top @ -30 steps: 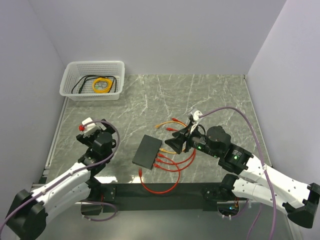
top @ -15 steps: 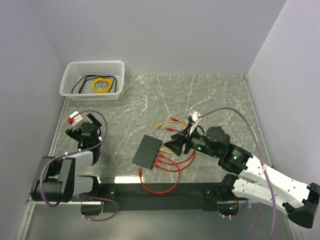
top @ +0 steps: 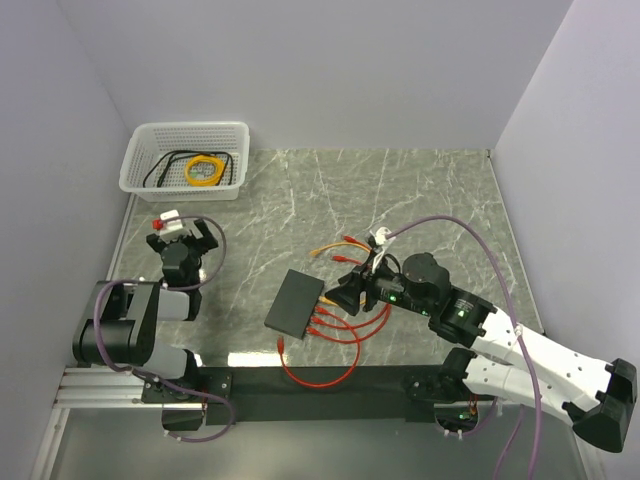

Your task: Insert the plug into the switch port

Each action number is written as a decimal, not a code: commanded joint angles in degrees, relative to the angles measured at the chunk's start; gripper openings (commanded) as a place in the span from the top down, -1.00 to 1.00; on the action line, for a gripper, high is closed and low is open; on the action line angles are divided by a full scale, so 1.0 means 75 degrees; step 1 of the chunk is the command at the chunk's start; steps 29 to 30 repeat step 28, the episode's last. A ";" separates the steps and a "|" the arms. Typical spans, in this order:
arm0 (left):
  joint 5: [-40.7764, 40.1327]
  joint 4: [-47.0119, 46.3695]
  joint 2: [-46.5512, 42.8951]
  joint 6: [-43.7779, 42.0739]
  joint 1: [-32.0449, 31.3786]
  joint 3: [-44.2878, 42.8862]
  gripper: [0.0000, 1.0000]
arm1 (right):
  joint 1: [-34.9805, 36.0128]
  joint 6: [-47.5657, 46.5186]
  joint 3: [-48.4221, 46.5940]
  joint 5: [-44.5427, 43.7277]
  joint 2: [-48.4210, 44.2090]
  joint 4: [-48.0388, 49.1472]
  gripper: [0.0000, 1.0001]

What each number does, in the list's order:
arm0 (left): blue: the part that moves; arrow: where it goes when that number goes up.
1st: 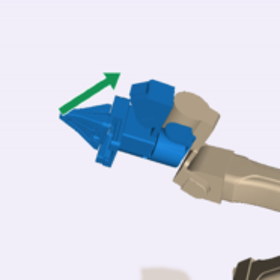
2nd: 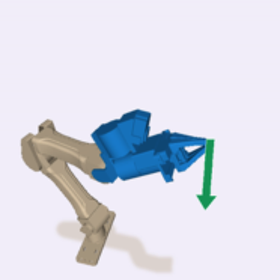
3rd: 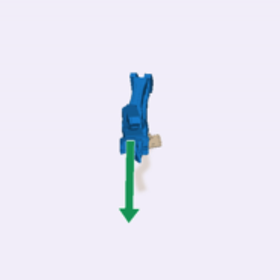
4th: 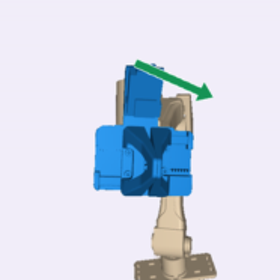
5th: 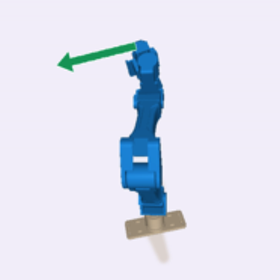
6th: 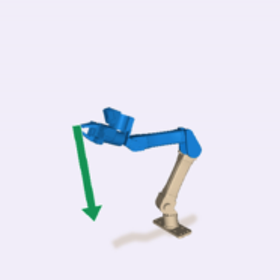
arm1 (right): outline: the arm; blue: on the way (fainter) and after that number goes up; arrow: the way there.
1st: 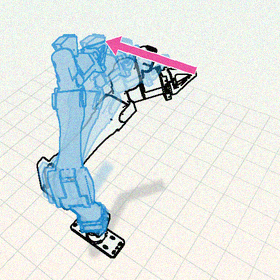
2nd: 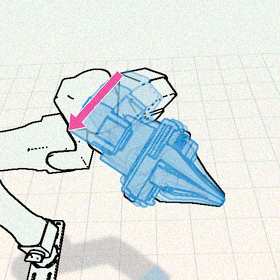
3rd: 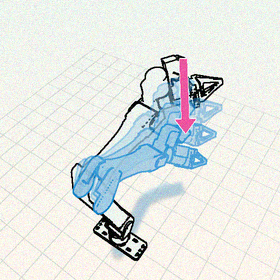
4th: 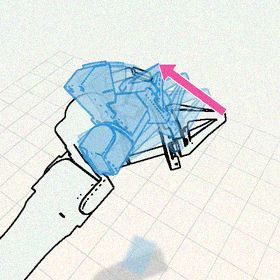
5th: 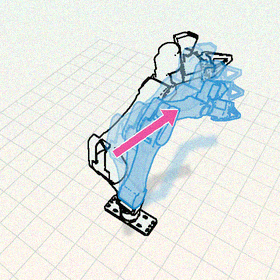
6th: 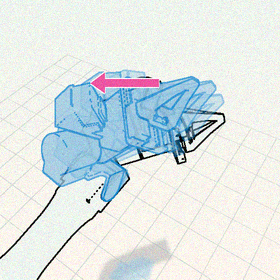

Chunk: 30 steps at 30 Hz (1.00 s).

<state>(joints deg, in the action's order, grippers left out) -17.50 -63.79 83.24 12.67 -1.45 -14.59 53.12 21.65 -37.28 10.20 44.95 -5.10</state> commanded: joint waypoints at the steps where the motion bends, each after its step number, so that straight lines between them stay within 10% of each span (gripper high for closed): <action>1: 0.0552 -0.1345 0.0173 -0.0458 -0.0110 0.0233 -0.90 | 0.0065 0.0113 -0.0045 0.0176 0.0030 0.0411 -0.25; 30: 0.0481 -0.0940 0.0058 -0.0400 -0.0146 0.0141 -0.99 | 0.0170 0.0957 0.0248 -0.0832 0.0792 0.0493 -0.15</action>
